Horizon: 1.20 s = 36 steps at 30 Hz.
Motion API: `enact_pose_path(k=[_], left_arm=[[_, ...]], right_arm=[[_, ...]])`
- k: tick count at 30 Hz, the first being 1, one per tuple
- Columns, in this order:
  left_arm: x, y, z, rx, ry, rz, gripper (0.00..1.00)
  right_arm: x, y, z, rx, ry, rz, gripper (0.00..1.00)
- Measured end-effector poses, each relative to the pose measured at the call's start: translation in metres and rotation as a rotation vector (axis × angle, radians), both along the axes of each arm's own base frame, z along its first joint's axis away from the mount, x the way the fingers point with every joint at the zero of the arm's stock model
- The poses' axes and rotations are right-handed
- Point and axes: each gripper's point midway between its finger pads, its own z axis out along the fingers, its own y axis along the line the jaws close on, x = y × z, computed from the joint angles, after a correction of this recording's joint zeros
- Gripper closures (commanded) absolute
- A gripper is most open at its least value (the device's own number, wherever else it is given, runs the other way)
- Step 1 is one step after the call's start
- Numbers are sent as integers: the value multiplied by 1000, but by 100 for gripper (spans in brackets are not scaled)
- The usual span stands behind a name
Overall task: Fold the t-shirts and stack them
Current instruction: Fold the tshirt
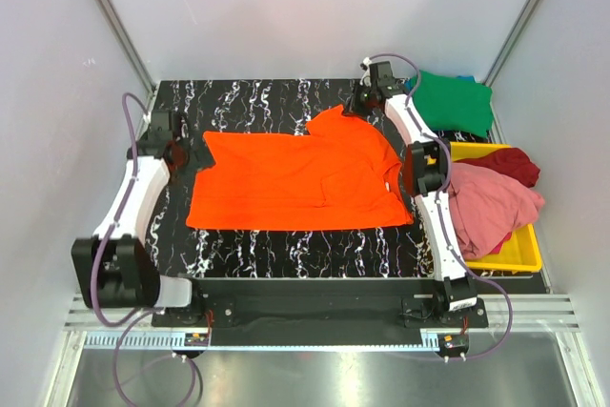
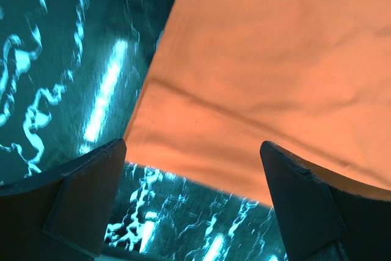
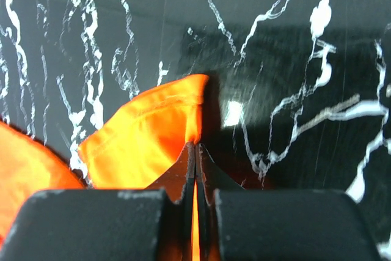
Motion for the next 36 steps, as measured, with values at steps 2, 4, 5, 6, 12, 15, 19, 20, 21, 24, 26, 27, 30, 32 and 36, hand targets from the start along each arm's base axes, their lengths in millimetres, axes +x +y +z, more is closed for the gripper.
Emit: enact_pose_path(k=[2, 4, 5, 6, 12, 15, 19, 20, 21, 24, 26, 27, 30, 32, 36], left_arm=[[21, 4, 6, 12, -4, 12, 5], [50, 9, 10, 13, -9, 27, 10], [64, 13, 10, 9, -10, 35, 11], [77, 16, 6, 1, -3, 43, 14], [138, 43, -37, -53, 65, 94, 19], [167, 47, -58, -78, 76, 90, 20], [197, 42, -77, -127, 76, 57, 26], [204, 40, -80, -141, 70, 48, 28], [211, 37, -84, -157, 65, 39, 30], [218, 31, -96, -193, 74, 18, 34], [216, 29, -102, -203, 92, 15, 34], [215, 29, -104, -203, 97, 15, 35], [216, 29, -105, -204, 97, 15, 37], [221, 30, -104, -204, 89, 14, 38], [233, 30, -106, -210, 74, 8, 42]], right_arm=[[-6, -1, 7, -3, 12, 2, 100], [-12, -1, 20, 0, 17, 6, 100], [-15, -1, 28, 3, 15, 8, 100], [-18, -1, 38, 4, 10, 9, 100], [-28, 9, 103, 42, -67, 30, 100], [-31, 15, 122, 60, -94, 39, 100], [-38, 22, 125, 80, -78, 54, 100], [-40, 23, 122, 81, -68, 58, 100], [-44, 23, 118, 78, -55, 60, 100], [-57, 24, 105, 65, -8, 66, 100], [-61, 24, 102, 59, 7, 70, 100], [-63, 25, 101, 57, 9, 73, 100], [-65, 26, 103, 58, 7, 79, 100], [-66, 27, 108, 64, 1, 85, 100], [-70, 28, 117, 71, -9, 93, 100]])
